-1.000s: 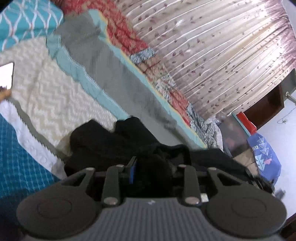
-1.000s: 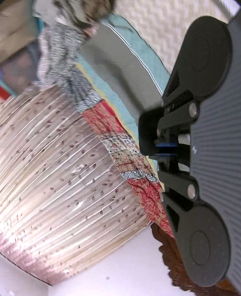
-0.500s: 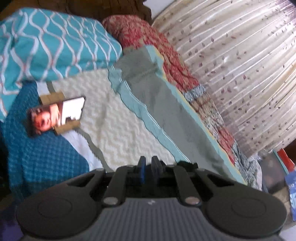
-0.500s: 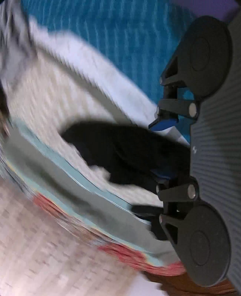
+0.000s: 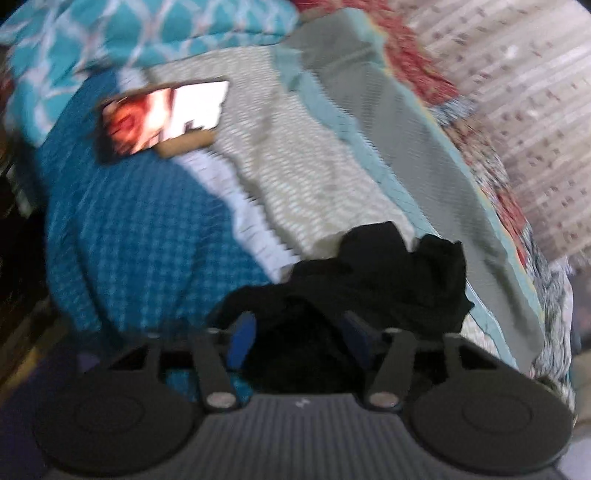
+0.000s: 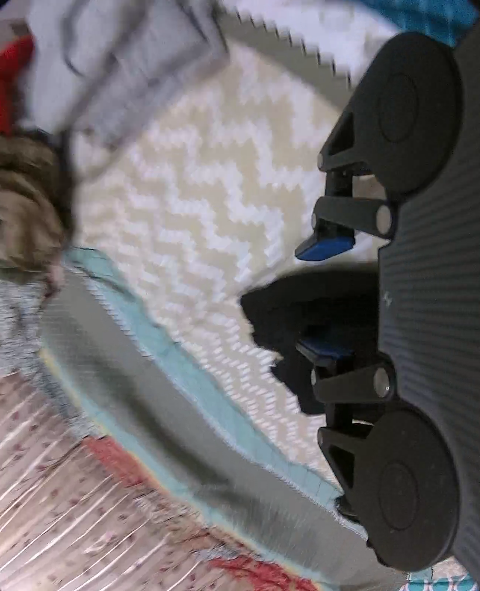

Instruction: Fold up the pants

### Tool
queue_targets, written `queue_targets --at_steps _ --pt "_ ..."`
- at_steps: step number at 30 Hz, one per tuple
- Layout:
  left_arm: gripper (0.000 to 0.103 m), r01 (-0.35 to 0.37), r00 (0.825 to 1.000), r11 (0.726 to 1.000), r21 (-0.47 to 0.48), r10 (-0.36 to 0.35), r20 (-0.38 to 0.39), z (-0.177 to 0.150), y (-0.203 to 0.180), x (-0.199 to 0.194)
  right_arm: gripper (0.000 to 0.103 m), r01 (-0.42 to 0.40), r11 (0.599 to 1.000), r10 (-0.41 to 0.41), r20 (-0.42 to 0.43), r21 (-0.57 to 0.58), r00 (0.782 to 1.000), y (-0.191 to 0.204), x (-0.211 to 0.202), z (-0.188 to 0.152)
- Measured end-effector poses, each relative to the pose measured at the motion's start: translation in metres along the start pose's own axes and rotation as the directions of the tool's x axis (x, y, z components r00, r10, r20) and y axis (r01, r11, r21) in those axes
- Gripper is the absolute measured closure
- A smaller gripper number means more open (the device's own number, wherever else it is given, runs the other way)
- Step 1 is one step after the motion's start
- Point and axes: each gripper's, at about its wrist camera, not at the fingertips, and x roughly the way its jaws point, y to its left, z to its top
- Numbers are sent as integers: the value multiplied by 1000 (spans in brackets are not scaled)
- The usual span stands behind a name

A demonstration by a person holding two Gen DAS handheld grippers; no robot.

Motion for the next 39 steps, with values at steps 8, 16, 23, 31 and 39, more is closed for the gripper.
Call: queue_targets --at_steps 8,16,23,31,39 --pt "15 44 995 994 -99 -53 -86 -8 28 25 93 -74 989 44 221 131 974 -33 -89 16" --pt "8 209 958 933 -294 -255 -129 -9 39 55 93 -28 973 -32 253 231 967 -78 -150 21" --pt "82 169 960 932 -321 -229 -159 -11 38 72 93 8 982 -56 252 187 966 -63 -133 20" --pt "88 205 978 976 68 -206 9 123 -159 65 93 -10 995 -14 254 95 967 12 -96 93" --pt "88 423 811 865 269 -494 313 194 -331 -38 93 -196 970 119 426 141 897 43 -158 152"
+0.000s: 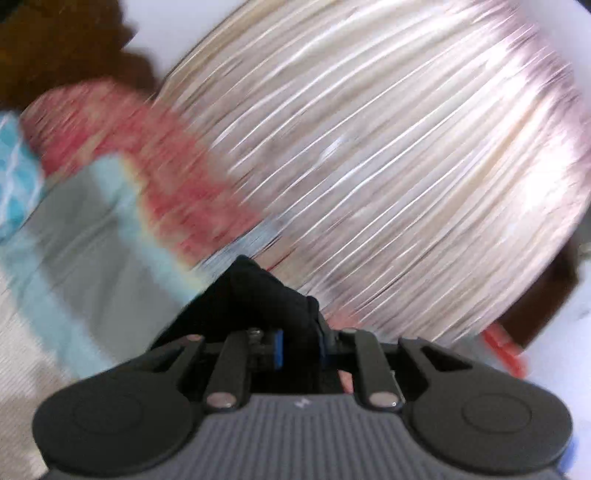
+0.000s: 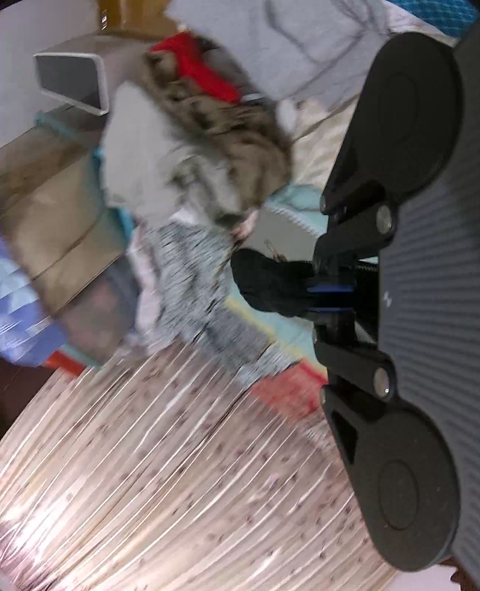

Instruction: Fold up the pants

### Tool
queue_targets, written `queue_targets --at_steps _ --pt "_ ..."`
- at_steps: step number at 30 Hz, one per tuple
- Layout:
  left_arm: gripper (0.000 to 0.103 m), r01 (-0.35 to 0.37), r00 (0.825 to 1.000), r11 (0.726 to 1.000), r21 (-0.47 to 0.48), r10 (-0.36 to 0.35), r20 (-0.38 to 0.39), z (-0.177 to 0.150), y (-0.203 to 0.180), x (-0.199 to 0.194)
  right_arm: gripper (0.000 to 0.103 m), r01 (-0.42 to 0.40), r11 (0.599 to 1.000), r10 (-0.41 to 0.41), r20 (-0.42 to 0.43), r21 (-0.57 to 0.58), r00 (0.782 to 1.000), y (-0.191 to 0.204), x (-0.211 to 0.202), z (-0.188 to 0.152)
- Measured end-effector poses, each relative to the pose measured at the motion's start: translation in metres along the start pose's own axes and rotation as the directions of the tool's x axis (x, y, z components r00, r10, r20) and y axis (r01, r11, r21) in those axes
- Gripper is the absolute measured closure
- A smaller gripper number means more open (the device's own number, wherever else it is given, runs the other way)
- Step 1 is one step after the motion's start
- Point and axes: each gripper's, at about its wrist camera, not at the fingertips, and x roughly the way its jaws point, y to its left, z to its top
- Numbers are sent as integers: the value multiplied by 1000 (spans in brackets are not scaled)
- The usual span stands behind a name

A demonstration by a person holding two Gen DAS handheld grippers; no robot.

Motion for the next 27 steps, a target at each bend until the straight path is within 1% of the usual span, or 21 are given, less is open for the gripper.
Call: queue_targets --at_steps 1,2,3,5,7,9,11,12,14,15,16,17,18,20,21,22,23,24,25,26,27 --pt "88 22 1000 1000 9 -22 17 -3 1 -13 93 -18 1000 18 9 -1 1000 -3 -7 3" --pt "88 24 1000 1000 9 -24 13 -8 7 -21 93 -30 1000 30 14 -5 999 -7 -13 3" --pt "88 18 1000 1000 -4 -18 -4 -17 19 -28 93 -36 999 36 14 -12 999 -14 -18 1" --pt "88 -9 997 997 -76 3 -73 -43 66 -41 93 -18 999 18 9 -28 1000 -33 -26 -11" --pt "88 -75 987 985 -155 51 -155 -75 123 -52 93 23 999 -23 -25 -28 999 -61 -28 -30" --pt "88 -165 968 963 -215 116 -223 -112 182 -65 93 81 997 -82 -76 -14 994 -94 -29 -54" --pt "88 -306 922 922 -236 226 -315 -156 238 -79 93 155 988 -152 -136 12 979 -132 -31 -85" --pt "88 -386 884 887 -252 277 -377 -179 267 -84 93 197 980 -190 -172 25 967 -150 -30 -99" --pt "88 -478 827 834 -275 322 -462 -216 306 -92 93 302 952 -283 -256 37 924 -183 -27 -128" --pt "88 -509 808 809 -293 332 -487 -232 321 -98 93 346 938 -323 -281 34 903 -195 -27 -142" --pt "88 -508 812 797 -326 316 -490 -244 332 -107 93 356 934 -330 -283 43 901 -203 -29 -150" --pt "87 -487 828 800 -351 295 -476 -249 334 -114 93 335 940 -307 -266 67 914 -207 -34 -153" --pt "86 -468 840 808 -358 281 -465 -250 333 -119 93 330 940 -299 -263 84 917 -207 -38 -153" --pt "76 -463 837 822 -330 283 -469 -243 329 -125 81 329 936 -288 -266 124 920 -207 -42 -148" --pt "76 -457 839 829 -322 281 -467 -238 324 -128 68 331 932 -284 -275 145 919 -208 -45 -146" --pt "75 -443 847 840 -314 276 -455 -228 320 -132 63 330 929 -276 -282 166 919 -210 -49 -144" --pt "73 -423 858 851 -311 267 -438 -220 317 -139 63 333 926 -277 -279 180 919 -211 -57 -144" --pt "73 -397 875 863 -312 253 -413 -213 313 -151 63 364 917 -316 -258 166 913 -208 -66 -141" --pt "71 -379 888 870 -314 246 -389 -206 308 -161 61 417 899 -386 -209 132 898 -203 -79 -141" --pt "69 -370 897 875 -311 248 -366 -201 305 -170 61 461 882 -445 -150 97 883 -199 -91 -143" --pt "68 -368 902 880 -299 260 -344 -194 303 -176 61 485 872 -478 -98 64 873 -193 -101 -144"
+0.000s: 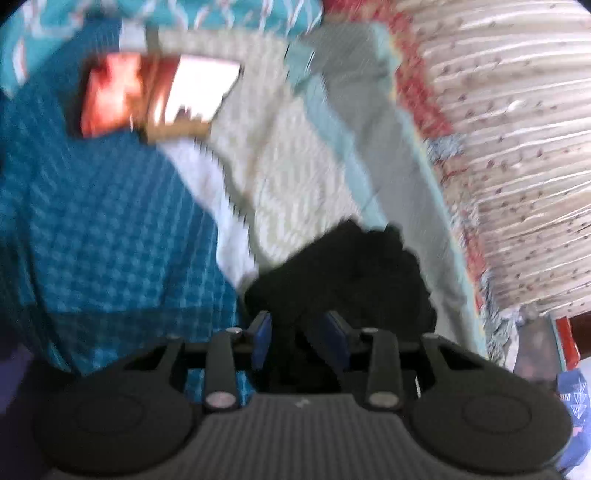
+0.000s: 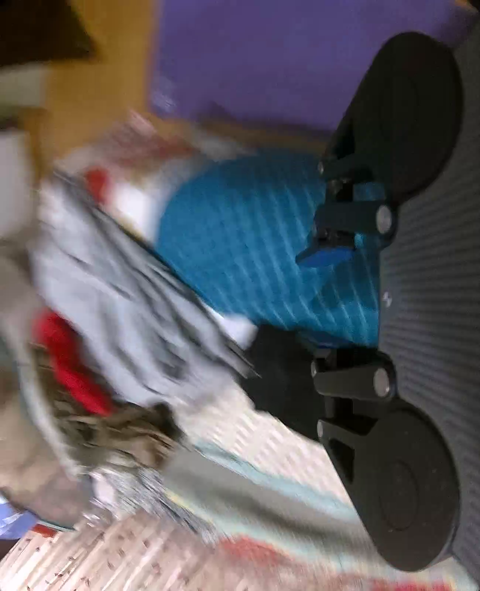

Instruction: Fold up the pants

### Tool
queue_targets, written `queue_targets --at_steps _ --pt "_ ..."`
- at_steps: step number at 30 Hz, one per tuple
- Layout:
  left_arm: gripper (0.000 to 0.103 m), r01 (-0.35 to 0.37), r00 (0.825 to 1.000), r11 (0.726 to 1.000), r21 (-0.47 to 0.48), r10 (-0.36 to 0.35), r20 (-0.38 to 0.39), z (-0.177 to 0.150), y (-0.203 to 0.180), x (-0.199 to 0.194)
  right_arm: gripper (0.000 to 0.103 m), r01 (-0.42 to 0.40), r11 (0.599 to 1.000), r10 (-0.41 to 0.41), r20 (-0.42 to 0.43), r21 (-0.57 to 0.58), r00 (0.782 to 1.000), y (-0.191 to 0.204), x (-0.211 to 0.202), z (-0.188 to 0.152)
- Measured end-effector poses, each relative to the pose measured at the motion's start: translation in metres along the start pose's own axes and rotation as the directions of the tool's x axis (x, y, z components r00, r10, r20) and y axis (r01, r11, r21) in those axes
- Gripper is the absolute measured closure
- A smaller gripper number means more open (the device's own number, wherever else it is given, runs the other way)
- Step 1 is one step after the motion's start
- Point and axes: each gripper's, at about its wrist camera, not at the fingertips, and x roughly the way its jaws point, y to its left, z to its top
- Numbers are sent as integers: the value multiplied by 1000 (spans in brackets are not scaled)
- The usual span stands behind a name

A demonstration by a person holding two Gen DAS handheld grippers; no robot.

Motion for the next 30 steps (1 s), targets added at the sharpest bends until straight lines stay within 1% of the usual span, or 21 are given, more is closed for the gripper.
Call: queue_targets --at_steps 1,3,5,7,8,10,12,14,15,17,19,21,22,23,24,25,26,27,28,29,30 --pt "68 -13 1000 1000 20 12 21 5 -4 -5 61 6 999 -5 39 -40 999 4 -9 -2" --pt "67 -35 998 996 83 31 47 23 -22 2 61 -35 992 41 45 -124 998 21 -17 -5" --pt "67 -29 998 992 123 23 50 38 -47 24 61 -136 964 139 -3 -228 990 61 -17 -11" --pt "63 15 998 982 189 -26 51 40 -74 48 61 -259 915 242 -92 -308 966 109 -9 -23" --pt "60 28 998 975 221 -41 54 40 -88 66 61 -343 874 305 -160 -344 939 140 -1 -35" --pt "59 38 998 970 241 -47 33 31 -106 107 61 -470 801 381 -288 -372 878 191 19 -62" --pt "59 40 999 972 233 -39 -11 17 -112 150 61 -549 752 404 -402 -364 821 239 47 -93" --pt "60 13 999 976 218 -4 -39 1 -112 187 61 -619 705 409 -514 -347 754 291 83 -132" --pt "60 -6 999 978 208 16 -47 -7 -109 201 61 -634 691 399 -548 -348 735 312 98 -151" --pt "60 -32 999 981 193 37 -24 -21 -101 210 57 -644 676 363 -599 -359 714 352 128 -187" --pt "60 -35 999 966 257 34 9 -29 -101 208 54 -642 680 325 -639 -354 697 387 160 -218" --pt "60 -40 999 948 316 43 0 -30 -104 206 53 -644 683 293 -678 -345 674 407 183 -244" --pt "60 -37 999 947 319 42 -9 -29 -104 206 58 -644 680 270 -697 -349 664 410 188 -253" --pt "60 -30 999 951 306 37 -17 -28 -103 205 72 -644 664 263 -687 -380 677 415 182 -264" --pt "60 -22 999 957 290 31 -25 -26 -101 204 91 -638 638 251 -667 -431 701 421 176 -265" --pt "60 -16 999 962 273 26 -33 -24 -100 202 91 -639 616 237 -665 -460 708 425 170 -258" --pt "60 -12 999 963 268 23 -38 -22 -97 201 91 -649 619 276 -651 -442 707 426 167 -243" --pt "60 -13 999 963 269 25 -41 -21 -99 203 91 -654 626 333 -612 -425 717 424 162 -219" --pt "60 -16 999 960 279 28 -41 -22 -100 204 91 -631 636 369 -544 -444 754 421 156 -193" --pt "60 -20 999 957 290 33 -39 -23 -101 203 91 -588 658 394 -450 -470 801 416 150 -160" --pt "60 -26 999 954 299 38 -36 -24 -103 203 91 -537 695 410 -350 -478 842 407 145 -122"
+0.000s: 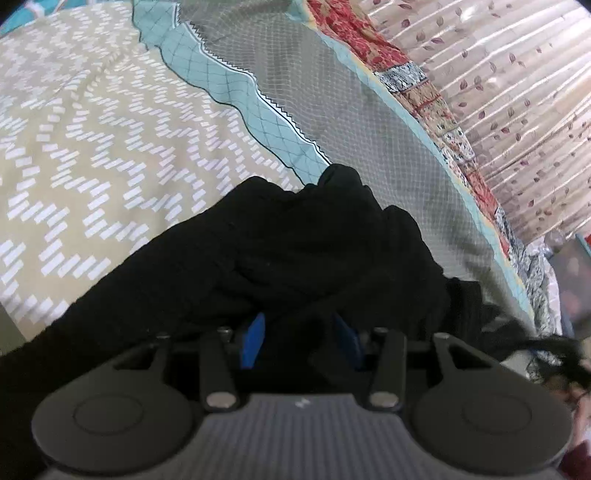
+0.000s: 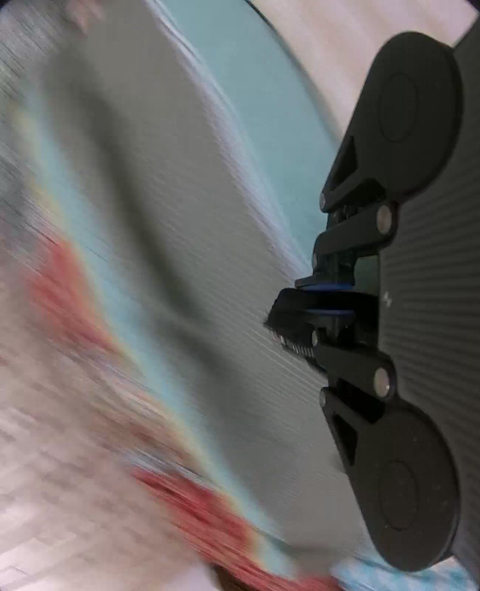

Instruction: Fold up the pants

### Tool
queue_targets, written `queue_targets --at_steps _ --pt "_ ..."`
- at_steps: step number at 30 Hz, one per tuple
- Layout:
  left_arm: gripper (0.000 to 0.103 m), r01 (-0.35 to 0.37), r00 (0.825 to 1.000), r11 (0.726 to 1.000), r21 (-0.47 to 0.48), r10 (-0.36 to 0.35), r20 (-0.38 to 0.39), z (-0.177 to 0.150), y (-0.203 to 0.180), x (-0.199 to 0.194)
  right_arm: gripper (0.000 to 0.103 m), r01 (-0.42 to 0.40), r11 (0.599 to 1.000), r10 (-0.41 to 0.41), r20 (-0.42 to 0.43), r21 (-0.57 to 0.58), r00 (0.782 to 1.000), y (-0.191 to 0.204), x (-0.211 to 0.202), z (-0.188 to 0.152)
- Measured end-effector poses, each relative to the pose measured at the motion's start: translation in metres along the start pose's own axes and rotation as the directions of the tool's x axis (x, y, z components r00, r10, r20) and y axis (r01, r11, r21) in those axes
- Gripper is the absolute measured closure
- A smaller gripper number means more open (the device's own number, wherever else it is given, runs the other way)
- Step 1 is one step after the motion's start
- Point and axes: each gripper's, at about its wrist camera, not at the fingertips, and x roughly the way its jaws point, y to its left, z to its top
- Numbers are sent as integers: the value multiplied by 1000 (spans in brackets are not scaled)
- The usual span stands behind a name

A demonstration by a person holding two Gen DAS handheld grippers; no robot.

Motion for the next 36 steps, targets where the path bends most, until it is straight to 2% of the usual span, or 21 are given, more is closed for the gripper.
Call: queue_targets --at_steps 2,4,8,9,11,12,14,15,18,20,22,24,25,26,29,30,32,33,34,35,36 --pt "60 -10 1000 1000 13 10 1 1 -5 -1 91 91 993 -101 132 77 986 -48 -40 45" --pt "58 -6 1000 1000 3 6 -2 3 -7 -4 91 178 972 -211 236 155 949 -95 -83 79" --pt "48 -3 999 1000 23 2 47 21 -18 -19 90 342 919 -389 304 197 870 -154 -134 96" --pt "45 -21 998 999 39 19 63 29 -21 -20 85 365 908 -414 308 205 857 -165 -138 93" --pt "40 -79 995 994 71 75 67 49 -31 -13 64 393 893 -445 295 218 846 -180 -139 80" --pt "39 -109 993 989 98 103 60 60 -37 -5 41 429 874 -480 271 228 835 -190 -137 72" --pt "24 -137 990 979 150 130 53 73 -47 10 38 482 834 -546 271 270 793 -204 -147 49" --pt "19 -155 988 973 169 150 44 79 -51 20 38 480 830 -549 267 283 792 -206 -151 39" --pt "14 -159 987 960 233 158 25 87 -62 48 38 433 858 -499 247 276 831 -206 -165 12" --pt "1 -164 986 946 281 167 13 86 -67 68 38 423 881 -465 219 214 858 -195 -167 5" --pt "1 -173 982 937 303 188 -19 81 -66 89 38 418 899 -436 172 132 884 -186 -159 1" --pt "13 -178 977 941 288 203 -58 71 -61 103 38 414 908 -419 117 66 900 -176 -141 3" --pt "20 -199 976 935 295 217 -31 66 -61 103 37 419 907 -421 77 42 904 -173 -128 6" --pt "36 -215 974 926 310 227 -3 61 -63 101 37 434 901 -435 41 28 900 -175 -122 5" --pt "60 -183 982 936 301 190 6 55 -64 90 29 495 867 -493 -40 55 869 -180 -79 13" --pt "63 -168 985 944 285 175 0 54 -64 86 30 528 846 -523 -74 74 849 -188 -65 16" --pt "71 -158 986 951 264 164 -2 56 -64 77 42 596 797 -585 -121 98 802 -197 -41 15" --pt "71 -159 987 953 259 163 5 56 -65 70 89 612 788 -606 -82 74 791 -191 -41 18" --pt "72 -154 988 955 255 156 13 60 -66 65 100 583 811 -579 -70 53 812 -185 -43 23" --pt "72 -144 989 957 250 143 23 62 -66 58 100 528 845 -526 -42 82 849 -180 -55 31" --pt "72 -134 991 960 246 129 37 65 -65 52 100 473 871 -481 44 131 875 -174 -80 39"
